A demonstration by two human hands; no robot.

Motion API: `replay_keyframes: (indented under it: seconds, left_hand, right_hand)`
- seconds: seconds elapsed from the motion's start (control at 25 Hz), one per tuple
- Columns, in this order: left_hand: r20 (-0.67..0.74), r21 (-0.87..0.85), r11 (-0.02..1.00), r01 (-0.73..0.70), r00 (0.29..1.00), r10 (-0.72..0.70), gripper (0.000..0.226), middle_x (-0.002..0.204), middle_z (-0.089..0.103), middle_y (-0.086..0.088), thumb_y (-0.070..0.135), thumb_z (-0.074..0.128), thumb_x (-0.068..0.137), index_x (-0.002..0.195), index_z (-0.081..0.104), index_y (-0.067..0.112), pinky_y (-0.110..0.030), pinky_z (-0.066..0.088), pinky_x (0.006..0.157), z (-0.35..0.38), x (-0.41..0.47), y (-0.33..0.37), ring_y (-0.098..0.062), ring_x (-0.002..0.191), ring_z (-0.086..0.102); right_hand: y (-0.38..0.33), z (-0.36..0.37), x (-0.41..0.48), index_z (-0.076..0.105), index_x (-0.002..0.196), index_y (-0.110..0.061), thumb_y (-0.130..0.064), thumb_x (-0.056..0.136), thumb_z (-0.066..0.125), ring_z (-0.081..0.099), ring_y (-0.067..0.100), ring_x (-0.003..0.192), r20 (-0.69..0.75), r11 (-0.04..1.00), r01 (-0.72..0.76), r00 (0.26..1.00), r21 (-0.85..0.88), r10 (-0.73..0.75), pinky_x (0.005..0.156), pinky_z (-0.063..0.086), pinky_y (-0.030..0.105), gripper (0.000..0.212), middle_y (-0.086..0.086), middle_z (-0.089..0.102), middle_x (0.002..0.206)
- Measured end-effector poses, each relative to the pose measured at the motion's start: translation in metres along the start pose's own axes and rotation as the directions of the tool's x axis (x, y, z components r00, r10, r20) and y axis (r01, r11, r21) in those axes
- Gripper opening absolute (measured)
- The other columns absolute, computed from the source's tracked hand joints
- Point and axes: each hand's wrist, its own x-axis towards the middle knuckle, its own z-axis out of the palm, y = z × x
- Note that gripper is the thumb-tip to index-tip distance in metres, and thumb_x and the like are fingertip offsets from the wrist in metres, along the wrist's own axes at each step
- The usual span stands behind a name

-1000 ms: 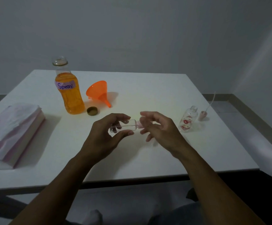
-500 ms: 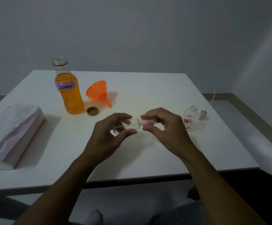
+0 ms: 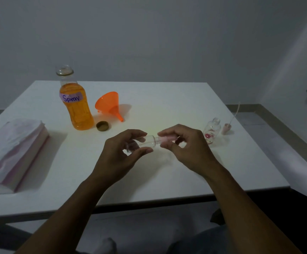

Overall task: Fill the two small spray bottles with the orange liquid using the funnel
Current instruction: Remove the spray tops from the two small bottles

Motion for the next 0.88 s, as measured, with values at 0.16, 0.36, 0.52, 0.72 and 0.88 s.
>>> replay_keyframes:
  seconds: [0.16, 0.36, 0.52, 0.72, 0.88]
  left_hand:
    - [0.031, -0.089, 0.985, 0.151, 0.988, -0.149, 0.056, 0.107, 0.063, 0.012, 0.048, 0.062, 0.079, 0.13, 0.048, 0.03, -0.019, 0.056, 0.064, 0.001, 0.001, 0.003, -0.01, 0.08, 0.068]
    - [0.081, -0.037, 0.98, 0.193, 0.979, -0.19, 0.052, 0.112, 0.054, 0.009, 0.053, 0.043, 0.088, 0.133, 0.046, 0.027, -0.023, 0.051, 0.071, 0.008, -0.001, -0.003, -0.006, 0.092, 0.059]
    - [0.024, -0.053, 0.965, 0.258, 0.966, -0.257, 0.04, 0.125, 0.053, 0.013, 0.061, 0.045, 0.087, 0.122, 0.047, 0.041, -0.035, 0.045, 0.086, 0.018, 0.006, -0.008, -0.014, 0.11, 0.049]
    - [0.022, -0.058, 0.97, 0.236, 0.972, -0.235, 0.036, 0.128, 0.055, 0.015, 0.05, 0.055, 0.088, 0.119, 0.045, 0.035, -0.04, 0.046, 0.094, 0.04, 0.019, -0.011, -0.006, 0.105, 0.056]
    - [0.118, -0.135, 0.963, 0.231, 0.969, -0.216, 0.033, 0.119, 0.057, 0.017, 0.034, 0.061, 0.09, 0.118, 0.045, 0.028, -0.006, 0.046, 0.077, 0.056, 0.028, -0.015, 0.012, 0.099, 0.058]
  right_hand:
    - [0.009, -0.004, 0.003, 0.075, 0.109, -0.018, -0.012, 0.081, 0.081, 0.058, 0.014, 0.103, -0.142, 0.934, 0.152, 0.968, -0.325, -0.207, 0.086, 0.049, 0.026, 0.029, -0.006, 0.074, 0.107]
    - [0.022, -0.003, 0.014, 0.076, 0.108, -0.009, -0.004, 0.088, 0.072, 0.063, 0.023, 0.097, -0.338, 0.848, 0.069, 0.897, -0.526, -0.283, 0.077, 0.055, 0.032, 0.021, 0.004, 0.077, 0.105]
    - [0.022, 0.008, 0.024, 0.076, 0.105, -0.01, -0.008, 0.086, 0.074, 0.065, 0.015, 0.082, -0.447, 0.947, -0.089, 0.892, -0.31, -0.063, 0.069, 0.056, 0.024, 0.018, 0.005, 0.074, 0.101]
    - [0.044, 0.028, 0.037, 0.075, 0.099, -0.011, -0.013, 0.088, 0.072, 0.066, 0.011, 0.071, -0.402, 0.969, -0.17, 0.912, -0.18, 0.085, 0.067, 0.059, 0.026, 0.011, 0.008, 0.07, 0.097]
    - [0.067, 0.042, 0.052, 0.073, 0.098, -0.01, -0.013, 0.09, 0.064, 0.069, 0.022, 0.075, -0.415, 0.956, -0.212, 0.903, -0.201, 0.113, 0.07, 0.059, 0.039, 0.011, 0.009, 0.072, 0.092]
